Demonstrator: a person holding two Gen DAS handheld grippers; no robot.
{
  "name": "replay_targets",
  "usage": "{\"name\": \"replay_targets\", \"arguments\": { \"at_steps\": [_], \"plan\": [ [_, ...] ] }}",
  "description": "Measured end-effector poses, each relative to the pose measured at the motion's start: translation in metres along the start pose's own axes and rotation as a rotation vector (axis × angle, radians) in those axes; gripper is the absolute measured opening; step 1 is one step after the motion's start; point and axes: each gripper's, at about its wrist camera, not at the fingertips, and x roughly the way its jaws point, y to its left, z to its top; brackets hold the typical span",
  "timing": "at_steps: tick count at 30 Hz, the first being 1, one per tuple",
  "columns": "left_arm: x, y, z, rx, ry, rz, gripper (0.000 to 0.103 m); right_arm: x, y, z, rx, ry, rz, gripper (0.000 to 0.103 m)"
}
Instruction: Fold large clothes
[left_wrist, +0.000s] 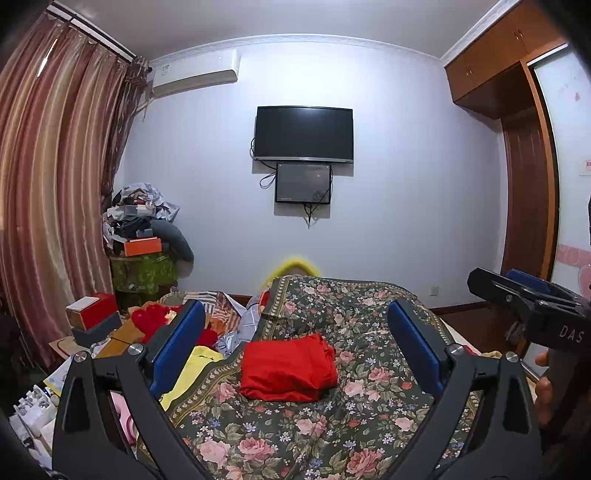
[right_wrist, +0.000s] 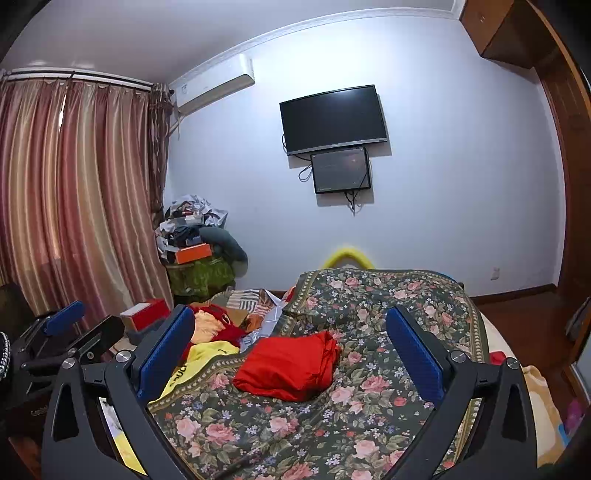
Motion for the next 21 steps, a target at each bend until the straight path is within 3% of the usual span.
{"name": "replay_targets", "arguments": {
  "at_steps": [21],
  "plan": [
    [0.0040, -0.0034, -0.0028, -0.024, 0.006, 0.000, 0.102, -0.0038, 0.0062, -0.0032, -0.019, 0.023, -0.009, 0.103]
  ]
}}
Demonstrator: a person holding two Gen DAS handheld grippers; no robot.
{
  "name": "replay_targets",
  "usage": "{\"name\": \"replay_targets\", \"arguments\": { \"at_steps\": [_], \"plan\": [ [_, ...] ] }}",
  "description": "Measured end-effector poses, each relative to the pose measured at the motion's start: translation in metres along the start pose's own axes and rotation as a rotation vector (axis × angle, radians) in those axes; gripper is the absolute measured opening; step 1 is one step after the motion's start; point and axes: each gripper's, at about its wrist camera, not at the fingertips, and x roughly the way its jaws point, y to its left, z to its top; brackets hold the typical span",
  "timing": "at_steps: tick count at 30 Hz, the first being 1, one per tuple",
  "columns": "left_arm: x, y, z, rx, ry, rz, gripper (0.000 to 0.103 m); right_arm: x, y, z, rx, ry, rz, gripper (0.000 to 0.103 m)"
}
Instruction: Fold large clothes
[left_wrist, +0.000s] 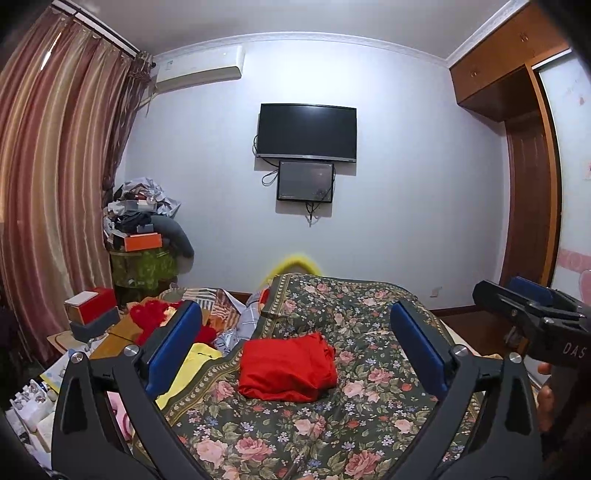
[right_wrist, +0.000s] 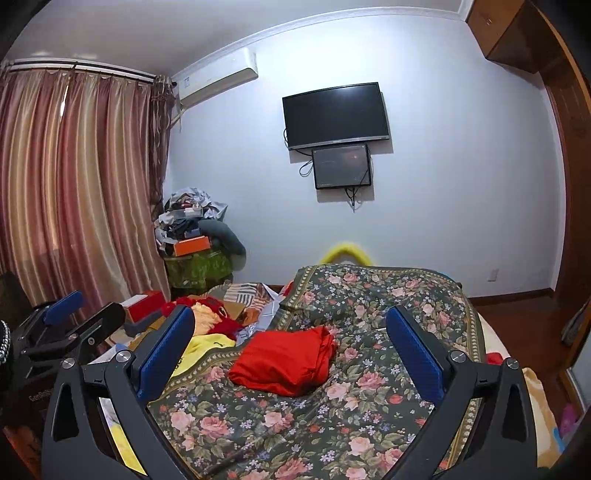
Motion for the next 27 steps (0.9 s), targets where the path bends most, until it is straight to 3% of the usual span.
{"name": "replay_targets", "arguments": {
  "at_steps": [27],
  "plan": [
    [0.0054, 0.0079, 0.0012, -0.031, 0.043, -0.037, 0.102, -0.0006, 0.0059, 0.0037, -0.006, 0.000, -0.034, 0.103]
  ]
}}
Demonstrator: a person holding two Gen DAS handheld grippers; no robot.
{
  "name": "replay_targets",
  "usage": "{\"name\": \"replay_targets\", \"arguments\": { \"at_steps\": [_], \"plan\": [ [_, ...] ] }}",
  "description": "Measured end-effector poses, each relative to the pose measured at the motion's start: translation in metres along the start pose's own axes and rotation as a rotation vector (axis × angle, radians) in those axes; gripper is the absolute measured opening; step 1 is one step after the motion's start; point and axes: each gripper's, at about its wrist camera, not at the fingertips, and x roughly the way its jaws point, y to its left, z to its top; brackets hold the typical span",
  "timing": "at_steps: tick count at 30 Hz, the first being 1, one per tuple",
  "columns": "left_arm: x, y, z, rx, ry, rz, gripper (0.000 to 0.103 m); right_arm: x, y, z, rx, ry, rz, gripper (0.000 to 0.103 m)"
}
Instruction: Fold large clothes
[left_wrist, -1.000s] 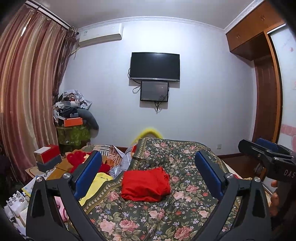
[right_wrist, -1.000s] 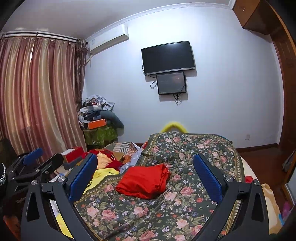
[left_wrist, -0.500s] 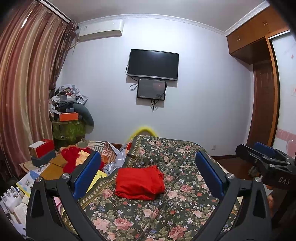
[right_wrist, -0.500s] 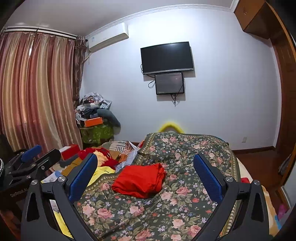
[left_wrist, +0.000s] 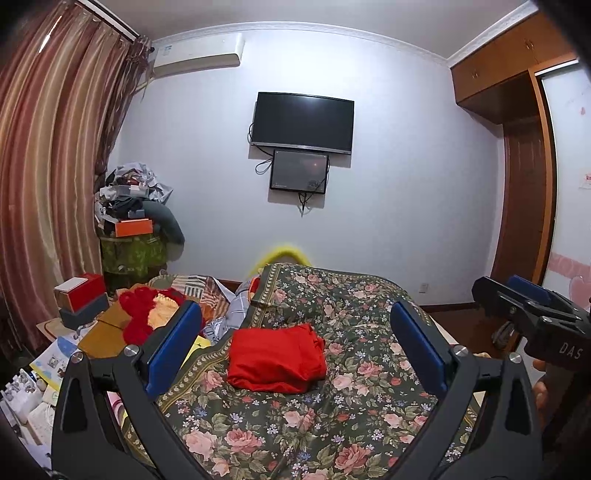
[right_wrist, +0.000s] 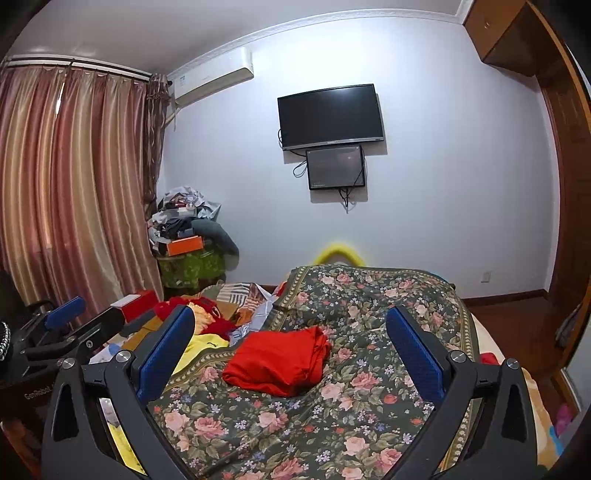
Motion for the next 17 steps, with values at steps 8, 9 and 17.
{"name": "replay_targets", "arguments": {
  "at_steps": [8, 9, 17],
  "plan": [
    [-0.0018, -0.0023, 0.0002, -0.006, -0.001, -0.013, 0.102, -0.0003, 0.0006, 0.0000, 0.003, 0.004, 0.002, 0.103],
    [-0.0018, -0.0022, 0.0003, -0.008, 0.000, -0.016, 0.102, -0.0004, 0.0003, 0.0001, 0.005, 0.003, 0.001, 0.103],
    [-0.0028, -0.0032, 0.0006, -0.010, 0.011, -0.027, 0.102, -0.0001, 0.0002, 0.0017, 0.011, 0.006, 0.001, 0.103]
  ]
}}
